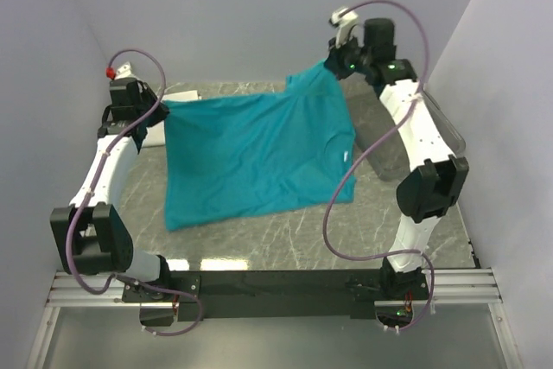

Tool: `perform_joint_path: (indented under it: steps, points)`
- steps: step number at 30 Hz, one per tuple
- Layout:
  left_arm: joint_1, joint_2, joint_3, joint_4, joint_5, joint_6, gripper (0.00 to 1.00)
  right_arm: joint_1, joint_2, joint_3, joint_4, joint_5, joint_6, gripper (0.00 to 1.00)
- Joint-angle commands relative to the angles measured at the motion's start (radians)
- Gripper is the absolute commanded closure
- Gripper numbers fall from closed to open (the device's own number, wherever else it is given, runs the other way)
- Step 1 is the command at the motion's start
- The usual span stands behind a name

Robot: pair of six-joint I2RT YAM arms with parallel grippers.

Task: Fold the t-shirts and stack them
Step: Flatten the tshirt out

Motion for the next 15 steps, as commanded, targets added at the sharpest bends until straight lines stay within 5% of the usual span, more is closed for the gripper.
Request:
perform_joint_path:
  steps: [1, 15]
  points:
    - [0.014, -0.089, 0.067, 0.053, 0.015, -0.025, 0.99, -0.048, -0.089, 0.108, 0.003, -0.066, 0.014, 1.00]
    - [0.026, -0.289, 0.380, 0.167, -0.043, -0.067, 0.99, -0.156, -0.212, 0.418, 0.066, -0.213, 0.158, 1.00]
